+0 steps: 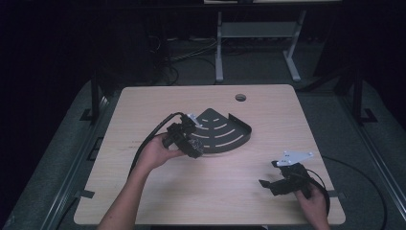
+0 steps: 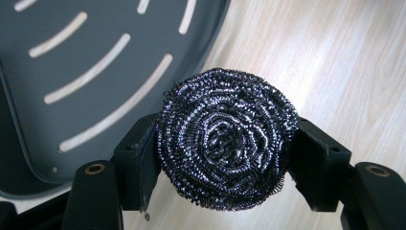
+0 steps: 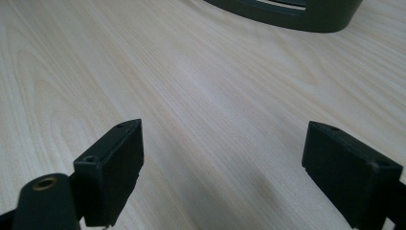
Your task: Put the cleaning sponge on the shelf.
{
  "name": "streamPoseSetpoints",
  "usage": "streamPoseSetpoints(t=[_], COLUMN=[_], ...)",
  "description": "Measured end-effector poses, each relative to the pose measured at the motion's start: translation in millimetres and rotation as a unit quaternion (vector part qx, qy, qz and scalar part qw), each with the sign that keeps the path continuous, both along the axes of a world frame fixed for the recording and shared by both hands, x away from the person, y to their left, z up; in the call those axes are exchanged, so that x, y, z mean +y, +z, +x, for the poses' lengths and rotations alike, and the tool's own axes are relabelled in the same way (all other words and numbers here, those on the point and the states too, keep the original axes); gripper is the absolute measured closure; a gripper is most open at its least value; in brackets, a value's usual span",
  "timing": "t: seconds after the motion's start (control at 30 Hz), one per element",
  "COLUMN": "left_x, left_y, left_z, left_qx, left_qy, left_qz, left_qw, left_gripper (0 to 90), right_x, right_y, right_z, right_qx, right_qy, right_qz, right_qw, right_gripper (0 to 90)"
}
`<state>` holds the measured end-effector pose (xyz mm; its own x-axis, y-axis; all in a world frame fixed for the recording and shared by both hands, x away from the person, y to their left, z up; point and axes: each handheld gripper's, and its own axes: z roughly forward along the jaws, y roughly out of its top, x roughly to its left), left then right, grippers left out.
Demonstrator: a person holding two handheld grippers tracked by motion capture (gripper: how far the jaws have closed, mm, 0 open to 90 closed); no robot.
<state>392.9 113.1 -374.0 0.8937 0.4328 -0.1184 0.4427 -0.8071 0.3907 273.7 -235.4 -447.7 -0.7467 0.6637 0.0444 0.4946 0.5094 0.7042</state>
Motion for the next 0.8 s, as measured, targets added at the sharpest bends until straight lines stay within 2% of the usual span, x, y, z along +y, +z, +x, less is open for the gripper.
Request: streamPoseSetpoints(t=[0.37,0.6,0.8], left_x=[-18.1,-21.6,-18.7], left_y=[6.9,9.5,5.7], left_z=[16.5,27.7,37.4], left_qx=[-0.004,-0.004,0.000], left_qy=[-0.008,-0.006,0.007], left_qz=[0.004,0.007,0.003], left_qw=[1.0000,0.9999,1.0000], left_gripper=[32.9,32.9,32.9], right_x=[-5.0,-5.7,-6.8], right_y=[1.2,2.0,1.8], right_z=[0.1,-0.2,0.4], right_qx=[-0.006,-0.002,-0.003], right_qy=[-0.002,-0.005,-0.004], right_qz=[0.001,0.005,0.003], right_qw=[1.0000,1.0000,1.0000], right_gripper=[13.9,13.9,13.8])
